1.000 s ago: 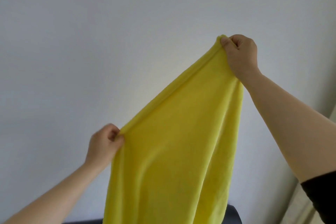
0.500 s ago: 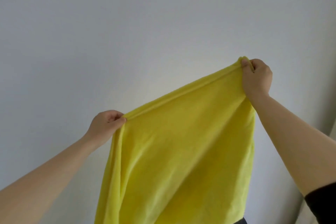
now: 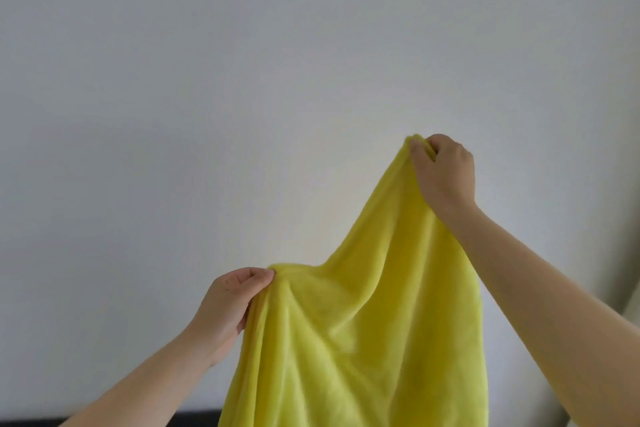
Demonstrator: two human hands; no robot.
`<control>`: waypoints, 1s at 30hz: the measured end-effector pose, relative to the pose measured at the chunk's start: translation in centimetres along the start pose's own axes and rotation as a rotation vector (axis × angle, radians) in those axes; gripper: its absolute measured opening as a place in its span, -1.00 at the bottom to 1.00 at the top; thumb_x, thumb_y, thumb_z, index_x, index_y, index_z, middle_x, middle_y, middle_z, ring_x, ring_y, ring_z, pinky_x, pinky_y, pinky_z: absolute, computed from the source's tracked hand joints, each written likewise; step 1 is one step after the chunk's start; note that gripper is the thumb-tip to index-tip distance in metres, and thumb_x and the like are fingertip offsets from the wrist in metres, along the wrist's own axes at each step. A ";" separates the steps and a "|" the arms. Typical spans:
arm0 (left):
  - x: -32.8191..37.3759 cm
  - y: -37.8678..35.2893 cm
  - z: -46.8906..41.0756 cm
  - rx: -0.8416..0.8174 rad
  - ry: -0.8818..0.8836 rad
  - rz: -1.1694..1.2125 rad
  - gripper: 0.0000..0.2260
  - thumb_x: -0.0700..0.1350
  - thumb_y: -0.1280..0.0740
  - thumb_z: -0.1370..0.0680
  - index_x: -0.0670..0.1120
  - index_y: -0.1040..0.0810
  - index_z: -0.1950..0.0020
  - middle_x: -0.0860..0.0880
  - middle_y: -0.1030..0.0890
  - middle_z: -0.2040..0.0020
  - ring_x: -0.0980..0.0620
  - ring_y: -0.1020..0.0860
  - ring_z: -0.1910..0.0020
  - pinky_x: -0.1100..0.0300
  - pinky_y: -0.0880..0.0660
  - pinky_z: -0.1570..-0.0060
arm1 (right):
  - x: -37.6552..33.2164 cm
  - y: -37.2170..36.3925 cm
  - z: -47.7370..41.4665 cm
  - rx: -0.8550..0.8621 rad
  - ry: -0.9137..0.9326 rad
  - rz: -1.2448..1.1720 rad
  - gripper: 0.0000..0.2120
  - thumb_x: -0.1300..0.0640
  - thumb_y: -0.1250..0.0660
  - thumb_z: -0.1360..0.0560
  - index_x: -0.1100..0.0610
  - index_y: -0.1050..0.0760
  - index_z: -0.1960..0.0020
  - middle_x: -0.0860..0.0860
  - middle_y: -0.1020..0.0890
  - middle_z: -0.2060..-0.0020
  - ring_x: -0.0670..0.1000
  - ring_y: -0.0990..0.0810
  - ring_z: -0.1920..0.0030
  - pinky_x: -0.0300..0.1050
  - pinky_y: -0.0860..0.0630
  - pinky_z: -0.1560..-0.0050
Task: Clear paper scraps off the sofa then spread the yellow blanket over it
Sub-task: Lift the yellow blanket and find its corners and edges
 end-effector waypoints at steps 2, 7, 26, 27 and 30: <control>0.1 -0.2 0.5 0.029 -0.020 0.047 -0.58 0.11 -0.50 -0.22 -0.18 -0.66 0.12 -0.28 -0.54 0.16 -0.15 -0.43 0.15 -0.02 -0.30 0.13 | -0.6 -1.5 1.9 -0.094 0.033 0.017 -0.58 -0.04 -0.20 -0.57 0.06 -0.21 0.40 -0.03 -0.32 0.50 -0.05 -0.31 0.44 -0.09 -0.20 0.45; 2.1 -1.5 1.5 -0.002 -0.099 -0.002 -0.69 0.01 -0.50 -0.36 -0.20 -0.65 0.07 -0.37 -0.61 0.01 -0.16 -0.55 0.14 -0.07 -0.43 0.05 | -2.9 -4.7 6.5 -0.404 0.032 -0.142 -0.69 -0.04 -0.36 -0.48 0.16 -0.50 0.31 -0.05 -0.44 0.48 -0.09 -0.40 0.44 -0.19 -0.33 0.42; 2.5 -0.2 3.4 -0.047 -0.190 -0.224 -0.77 -0.08 -0.43 -0.47 -0.11 -0.48 -0.06 -0.12 -0.68 0.15 -0.05 -0.62 0.17 0.02 -0.56 0.04 | -4.8 -9.1 12.1 -1.014 0.136 -0.271 -0.78 0.05 -0.37 -0.50 0.23 -0.51 0.07 0.04 -0.56 0.21 -0.07 -0.51 0.18 -0.04 -0.49 0.03; 2.3 -0.3 3.7 -0.074 -0.219 -0.247 -0.83 -0.14 -0.38 -0.53 -0.11 -0.46 -0.06 -0.11 -0.67 0.15 -0.02 -0.62 0.18 0.09 -0.58 0.05 | -5.1 -8.7 11.6 -0.985 0.175 -0.279 -0.83 0.09 -0.37 -0.50 0.21 -0.52 0.09 0.05 -0.58 0.20 -0.06 -0.52 0.18 -0.05 -0.49 0.03; 2.1 -0.4 4.1 -0.036 -0.315 -0.385 -0.89 -0.26 -0.31 -0.55 -0.12 -0.44 -0.03 -0.06 -0.66 0.12 0.03 -0.65 0.18 0.23 -0.58 0.11 | -5.8 -7.4 10.3 -0.935 0.238 -0.312 -0.96 0.17 -0.39 -0.48 0.13 -0.56 0.09 0.04 -0.63 0.16 -0.01 -0.58 0.10 -0.11 -0.51 0.02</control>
Point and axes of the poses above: each hand's wrist, its own z-axis away from the middle knuckle, its own y-axis out of the back of the hand, x = y × z, the point moved 5 cm from there along -z, towards the middle knuckle
